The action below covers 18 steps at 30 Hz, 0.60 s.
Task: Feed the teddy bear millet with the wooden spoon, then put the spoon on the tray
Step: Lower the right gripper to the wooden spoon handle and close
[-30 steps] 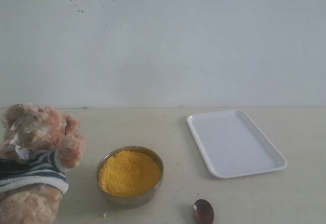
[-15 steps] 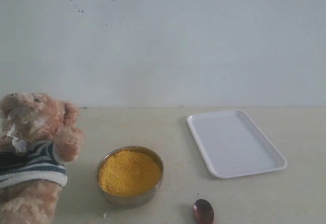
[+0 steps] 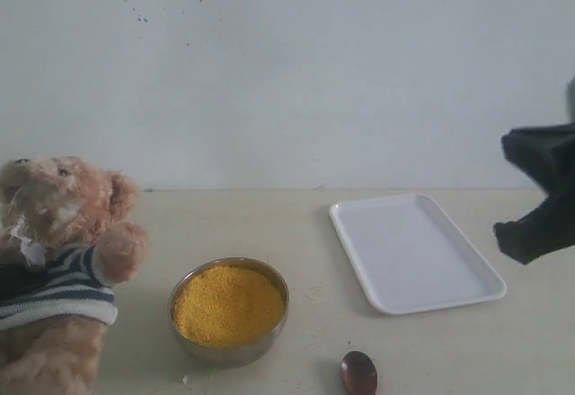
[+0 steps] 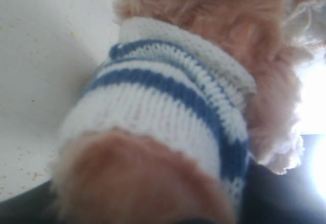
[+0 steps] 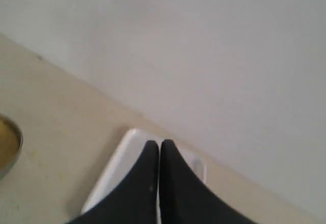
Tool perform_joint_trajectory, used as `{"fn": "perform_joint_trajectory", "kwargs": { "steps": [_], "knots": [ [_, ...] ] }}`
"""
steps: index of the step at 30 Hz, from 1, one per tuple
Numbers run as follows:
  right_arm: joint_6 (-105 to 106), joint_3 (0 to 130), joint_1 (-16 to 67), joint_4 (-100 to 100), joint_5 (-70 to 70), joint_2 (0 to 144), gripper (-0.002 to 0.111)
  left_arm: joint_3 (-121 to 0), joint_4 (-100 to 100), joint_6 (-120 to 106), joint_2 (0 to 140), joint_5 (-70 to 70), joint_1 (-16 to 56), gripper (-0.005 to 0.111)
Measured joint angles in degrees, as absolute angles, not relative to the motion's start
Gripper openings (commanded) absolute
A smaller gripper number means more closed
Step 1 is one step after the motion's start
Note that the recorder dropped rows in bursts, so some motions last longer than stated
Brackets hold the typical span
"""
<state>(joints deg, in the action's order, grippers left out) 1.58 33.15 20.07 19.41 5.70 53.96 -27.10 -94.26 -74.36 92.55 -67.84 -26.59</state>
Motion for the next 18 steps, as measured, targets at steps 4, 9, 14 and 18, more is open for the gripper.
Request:
{"fn": "perform_joint_trajectory", "kwargs": {
  "steps": [4,9,14,18],
  "knots": [
    [-6.8,38.4,20.1,9.6,-19.1,66.5,0.0,-27.1,-93.3,-74.7,92.6,-67.8,-26.7,0.004],
    [-8.2,39.8,21.1,-1.1,-20.1,68.1,0.0,-27.1,-93.3,-75.0,92.6,-68.0,-26.7,0.004],
    [5.1,32.0,26.8,-19.6,-21.7,68.1,0.0,-27.1,-93.3,-75.6,92.6,-68.0,-26.7,0.004],
    [13.7,23.4,37.9,-28.8,-12.9,68.7,0.0,-27.1,-93.5,-76.2,92.6,-68.0,-26.7,0.004]
  ]
}}
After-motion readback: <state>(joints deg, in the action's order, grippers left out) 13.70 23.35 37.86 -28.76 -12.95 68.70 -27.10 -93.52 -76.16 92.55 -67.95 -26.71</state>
